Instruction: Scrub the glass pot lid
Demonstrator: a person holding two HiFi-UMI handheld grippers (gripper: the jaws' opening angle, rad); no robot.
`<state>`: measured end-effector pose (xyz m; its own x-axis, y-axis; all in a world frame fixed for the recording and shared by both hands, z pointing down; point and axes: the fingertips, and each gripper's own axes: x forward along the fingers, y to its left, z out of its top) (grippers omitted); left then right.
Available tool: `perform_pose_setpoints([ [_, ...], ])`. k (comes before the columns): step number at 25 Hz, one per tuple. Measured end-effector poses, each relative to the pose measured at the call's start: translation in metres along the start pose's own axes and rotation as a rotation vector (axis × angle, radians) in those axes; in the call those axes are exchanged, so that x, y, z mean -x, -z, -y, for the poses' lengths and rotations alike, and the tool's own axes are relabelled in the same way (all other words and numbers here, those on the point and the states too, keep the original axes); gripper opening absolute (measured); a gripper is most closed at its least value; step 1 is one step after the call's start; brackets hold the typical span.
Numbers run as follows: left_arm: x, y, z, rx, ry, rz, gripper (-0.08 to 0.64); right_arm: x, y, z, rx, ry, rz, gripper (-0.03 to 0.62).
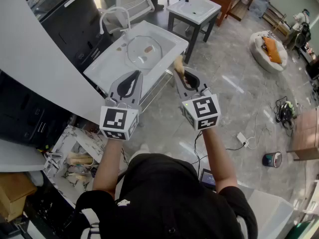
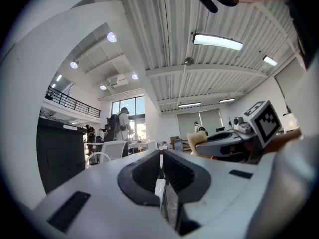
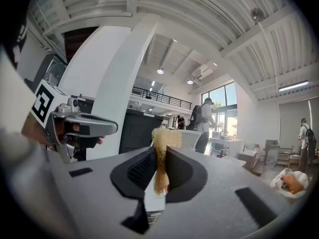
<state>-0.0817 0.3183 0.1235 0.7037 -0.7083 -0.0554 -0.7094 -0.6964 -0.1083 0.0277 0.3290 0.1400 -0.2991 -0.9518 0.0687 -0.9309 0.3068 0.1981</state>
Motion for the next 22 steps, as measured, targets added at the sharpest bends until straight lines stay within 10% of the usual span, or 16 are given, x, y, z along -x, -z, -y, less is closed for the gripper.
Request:
perform_pose_setpoints([
  [22,0.008,0.027,0.004,0.034,-0.057,-0.065,0.015,0.015,0.019,0.000,-0.039,-0.059,0.001,0.029],
])
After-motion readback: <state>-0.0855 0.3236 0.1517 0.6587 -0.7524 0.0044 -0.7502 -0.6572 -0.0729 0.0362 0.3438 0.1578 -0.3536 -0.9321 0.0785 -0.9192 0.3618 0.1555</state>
